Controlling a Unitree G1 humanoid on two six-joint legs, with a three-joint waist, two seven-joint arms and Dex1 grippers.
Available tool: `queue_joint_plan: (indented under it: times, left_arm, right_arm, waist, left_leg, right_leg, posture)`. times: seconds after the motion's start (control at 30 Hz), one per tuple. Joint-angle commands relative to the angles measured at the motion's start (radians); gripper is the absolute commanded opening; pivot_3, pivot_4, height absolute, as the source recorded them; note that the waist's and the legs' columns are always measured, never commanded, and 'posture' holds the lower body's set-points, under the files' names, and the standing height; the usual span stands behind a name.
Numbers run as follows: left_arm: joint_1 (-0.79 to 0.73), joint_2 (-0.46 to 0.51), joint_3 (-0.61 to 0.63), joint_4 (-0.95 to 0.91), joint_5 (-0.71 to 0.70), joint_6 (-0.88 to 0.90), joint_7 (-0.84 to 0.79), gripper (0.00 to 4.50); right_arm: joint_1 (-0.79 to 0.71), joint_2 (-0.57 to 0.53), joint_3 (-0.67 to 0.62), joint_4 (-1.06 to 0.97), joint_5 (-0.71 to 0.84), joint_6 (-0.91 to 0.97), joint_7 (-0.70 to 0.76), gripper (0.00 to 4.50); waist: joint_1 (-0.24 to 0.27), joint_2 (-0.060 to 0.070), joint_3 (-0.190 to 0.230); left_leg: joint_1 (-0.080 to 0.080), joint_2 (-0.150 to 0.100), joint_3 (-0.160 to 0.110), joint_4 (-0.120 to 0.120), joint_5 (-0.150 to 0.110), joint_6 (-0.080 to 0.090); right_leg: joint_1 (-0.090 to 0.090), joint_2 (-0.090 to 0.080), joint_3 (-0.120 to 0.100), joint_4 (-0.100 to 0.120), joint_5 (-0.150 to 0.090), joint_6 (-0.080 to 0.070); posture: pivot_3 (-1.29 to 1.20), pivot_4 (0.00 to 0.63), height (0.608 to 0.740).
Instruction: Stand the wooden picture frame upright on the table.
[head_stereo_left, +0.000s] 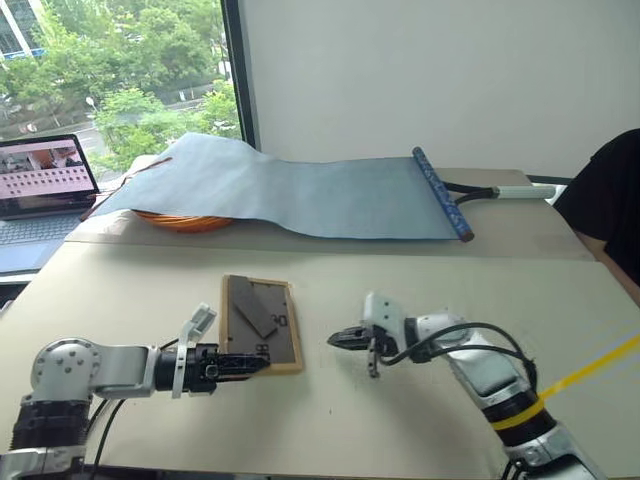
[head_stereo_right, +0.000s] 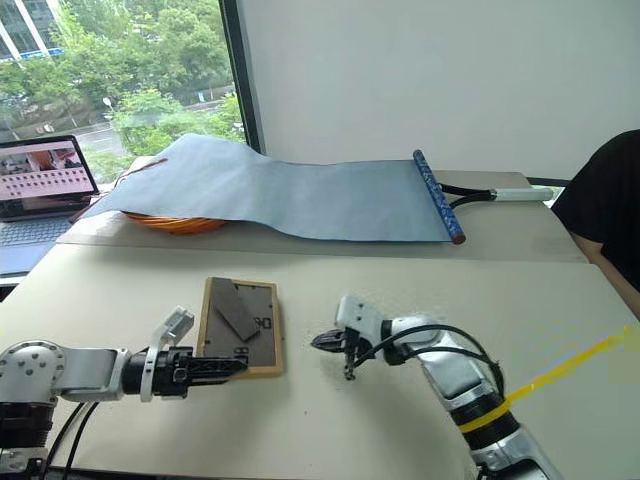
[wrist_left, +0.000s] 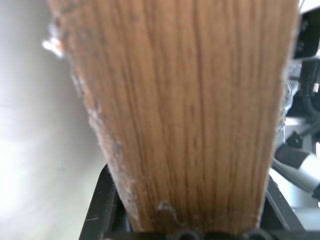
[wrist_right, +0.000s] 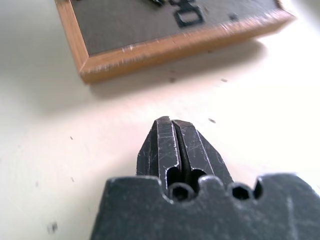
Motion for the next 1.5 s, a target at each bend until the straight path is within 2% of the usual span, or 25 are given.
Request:
queue_joint_plan:
  times: [0.03, 0.13, 0.27, 0.4, 0.6, 0.73, 0.87, 1.03, 1.13, 1.27, 1.37, 1.47, 1.5]
  left_arm:
    - [-0.042, 0.028, 0.026, -0.042, -0.042, 0.001, -0.064, 1.23]
    - [-0.07, 0.035, 0.01, -0.061, -0.057, 0.015, -0.097, 1.23]
    - [-0.136, 0.028, -0.035, -0.11, -0.051, 0.024, -0.162, 1.23]
    - [-0.206, 0.016, -0.087, -0.116, -0.017, 0.024, -0.207, 1.23]
    - [-0.276, -0.001, -0.141, -0.11, 0.026, 0.024, -0.265, 1.23]
    - [-0.294, -0.011, -0.168, -0.102, 0.063, 0.024, -0.297, 1.23]
    - [-0.316, -0.016, -0.174, -0.043, 0.098, 0.024, -0.338, 1.23]
    - [-0.32, 0.004, -0.17, -0.008, 0.126, 0.024, -0.395, 1.23]
    - [-0.327, 0.015, -0.166, 0.003, 0.131, 0.024, -0.427, 1.23]
    - [-0.34, 0.046, -0.156, 0.016, 0.107, 0.024, -0.484, 1.23]
    - [-0.337, 0.073, -0.155, 0.03, 0.103, 0.024, -0.528, 1.23]
    - [-0.333, 0.083, -0.164, 0.045, 0.125, 0.024, -0.566, 1.23]
    - [-0.335, 0.078, -0.17, 0.054, 0.13, 0.024, -0.576, 1.23]
  right_arm:
    - [-0.077, -0.037, -0.148, -0.073, 0.139, 0.099, 0.017, 0.0]
    - [-0.139, -0.02, -0.198, -0.091, 0.233, 0.222, -0.006, 0.0]
    - [-0.218, 0.056, -0.204, -0.118, 0.39, 0.407, -0.029, 1.14]
    - [-0.257, 0.11, -0.169, -0.088, 0.418, 0.47, -0.056, 2.55]
    - [-0.268, 0.132, -0.101, -0.03, 0.388, 0.458, -0.043, 4.44]
    - [-0.267, 0.156, -0.081, -0.06, 0.414, 0.437, -0.018, 4.44]
    - [-0.245, 0.163, -0.126, -0.153, 0.487, 0.424, 0.027, 4.44]
    - [-0.223, 0.123, -0.194, -0.23, 0.551, 0.428, 0.032, 4.44]
    - [-0.202, 0.07, -0.19, -0.241, 0.485, 0.355, 0.028, 4.44]
    - [-0.171, -0.03, -0.181, -0.114, 0.241, 0.052, -0.005, 4.44]
    - [-0.157, -0.084, -0.221, 0.005, 0.136, -0.159, -0.02, 4.44]
    - [-0.162, -0.101, -0.235, 0.117, -0.014, -0.48, -0.096, 4.44]
    - [-0.163, -0.116, -0.21, 0.164, -0.127, -0.658, -0.158, 4.44]
  waist:
    - [0.001, 0.0, 0.0]
    - [-0.003, 0.0, 0.0]
    - [-0.008, -0.001, 0.001]
    - [-0.008, -0.001, 0.001]
    - [-0.007, -0.001, 0.001]
    - [-0.007, -0.001, 0.001]
    - [-0.007, -0.001, 0.001]
    - [-0.006, -0.001, 0.001]
    - [-0.006, -0.001, 0.001]
    - [-0.008, -0.001, 0.001]
    - [-0.008, -0.001, 0.001]
    - [-0.008, -0.001, 0.001]
    - [-0.008, -0.001, 0.001]
  left_leg:
    - [-0.001, 0.0, 0.0, 0.0, 0.0, 0.0]
    - [0.0, 0.0, 0.0, -0.001, 0.0, 0.0]
    - [-0.001, 0.0, -0.001, -0.001, 0.0, 0.0]
    - [-0.002, 0.0, -0.001, -0.002, 0.0, 0.0]
    - [-0.002, 0.0, -0.001, -0.001, 0.0, 0.0]
    - [-0.003, 0.0, -0.001, -0.002, 0.0, 0.0]
    - [-0.003, 0.0, -0.001, -0.002, 0.0, 0.0]
    - [-0.003, 0.0, -0.001, -0.002, 0.0, 0.0]
    - [-0.003, 0.0, -0.001, -0.002, 0.0, 0.0]
    - [-0.003, 0.0, -0.001, -0.002, 0.0, 0.0]
    - [-0.003, 0.0, -0.001, -0.002, 0.0, 0.0]
    - [-0.003, 0.0, -0.001, -0.003, 0.0, 0.0]
    - [-0.003, 0.0, -0.001, -0.003, 0.0, 0.0]
  right_leg:
    - [0.0, 0.0, 0.0, 0.0, 0.0, 0.0]
    - [-0.001, 0.0, 0.0, 0.0, 0.0, 0.0]
    - [-0.001, 0.0, 0.0, 0.0, 0.0, -0.001]
    - [-0.001, 0.0, 0.0, -0.001, 0.0, -0.001]
    - [-0.001, 0.0, -0.001, -0.001, 0.001, -0.001]
    - [-0.002, 0.0, -0.001, -0.001, 0.0, -0.001]
    - [-0.002, 0.0, -0.001, -0.001, 0.0, -0.001]
    - [-0.001, 0.0, -0.001, -0.002, 0.0, -0.001]
    - [-0.001, 0.0, -0.001, -0.002, 0.0, -0.001]
    - [-0.002, 0.0, -0.001, -0.002, 0.0, -0.001]
    - [-0.001, 0.0, -0.001, -0.003, 0.0, 0.001]
    - [-0.001, 0.0, -0.001, -0.004, 0.0, 0.0]
    - [-0.001, 0.0, -0.001, -0.005, 0.0, 0.0]
  posture:
    - [0.0, 0.15, 0.673]
    - [0.0, 0.15, 0.673]
    - [0.0, 0.15, 0.673]
    - [0.0, 0.15, 0.673]
    - [0.0, 0.15, 0.673]
    - [0.0, 0.15, 0.673]
    - [0.0, 0.15, 0.673]
    - [0.0, 0.15, 0.673]
    - [0.0, 0.15, 0.673]
    - [0.0, 0.15, 0.673]
    - [0.0, 0.15, 0.673]
    - [0.0, 0.15, 0.673]
    - [0.0, 0.15, 0.673]
